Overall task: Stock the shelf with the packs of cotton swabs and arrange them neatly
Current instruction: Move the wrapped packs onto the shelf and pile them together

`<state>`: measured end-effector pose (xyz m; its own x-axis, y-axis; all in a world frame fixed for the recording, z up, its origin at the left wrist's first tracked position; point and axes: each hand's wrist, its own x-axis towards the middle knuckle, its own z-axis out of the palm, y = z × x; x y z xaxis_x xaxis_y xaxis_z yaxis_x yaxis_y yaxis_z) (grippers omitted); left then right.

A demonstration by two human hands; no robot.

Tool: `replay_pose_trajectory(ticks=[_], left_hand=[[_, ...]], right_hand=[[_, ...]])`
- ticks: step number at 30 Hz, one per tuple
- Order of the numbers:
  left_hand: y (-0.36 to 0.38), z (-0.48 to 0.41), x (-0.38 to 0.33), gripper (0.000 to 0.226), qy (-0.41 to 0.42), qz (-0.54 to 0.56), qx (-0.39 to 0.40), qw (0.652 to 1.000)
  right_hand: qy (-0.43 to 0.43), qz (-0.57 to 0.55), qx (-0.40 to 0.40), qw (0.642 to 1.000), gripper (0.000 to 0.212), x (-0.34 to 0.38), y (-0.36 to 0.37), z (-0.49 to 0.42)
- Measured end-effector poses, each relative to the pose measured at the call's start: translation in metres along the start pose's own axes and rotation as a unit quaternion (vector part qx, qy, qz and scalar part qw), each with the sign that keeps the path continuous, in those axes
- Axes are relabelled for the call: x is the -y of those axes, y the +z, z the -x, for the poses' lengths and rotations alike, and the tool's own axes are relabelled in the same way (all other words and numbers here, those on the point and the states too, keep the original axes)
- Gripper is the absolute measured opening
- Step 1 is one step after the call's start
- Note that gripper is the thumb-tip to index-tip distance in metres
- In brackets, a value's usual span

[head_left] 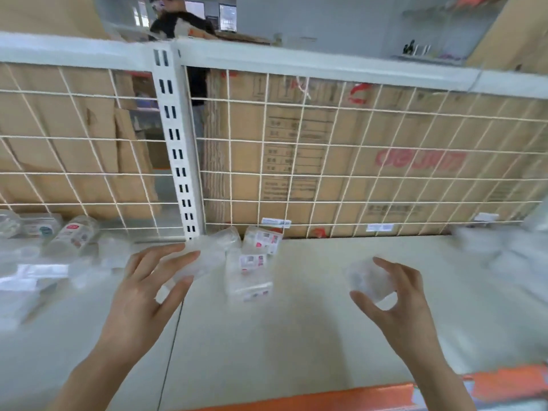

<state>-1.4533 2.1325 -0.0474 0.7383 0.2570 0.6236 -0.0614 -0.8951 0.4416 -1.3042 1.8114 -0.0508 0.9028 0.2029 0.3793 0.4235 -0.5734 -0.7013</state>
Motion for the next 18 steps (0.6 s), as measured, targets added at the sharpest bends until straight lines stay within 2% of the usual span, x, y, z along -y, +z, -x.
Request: replay_pose_trajectory(ticks=[8,18], left_hand=[[0.093,-0.021,-0.081,0.049,0.05,0.077,0.046,0.995],[0.175,-0.049,-0.146,0.039,0.133,0.175,0.146,0.964]], right_hand=[[0.071,0.037,-0.067,0.994,0.059,-0.074,-0.087,0.018],[0.144,0.068,-0.143,0.977,0.059,-0.107,-0.147,0.047]])
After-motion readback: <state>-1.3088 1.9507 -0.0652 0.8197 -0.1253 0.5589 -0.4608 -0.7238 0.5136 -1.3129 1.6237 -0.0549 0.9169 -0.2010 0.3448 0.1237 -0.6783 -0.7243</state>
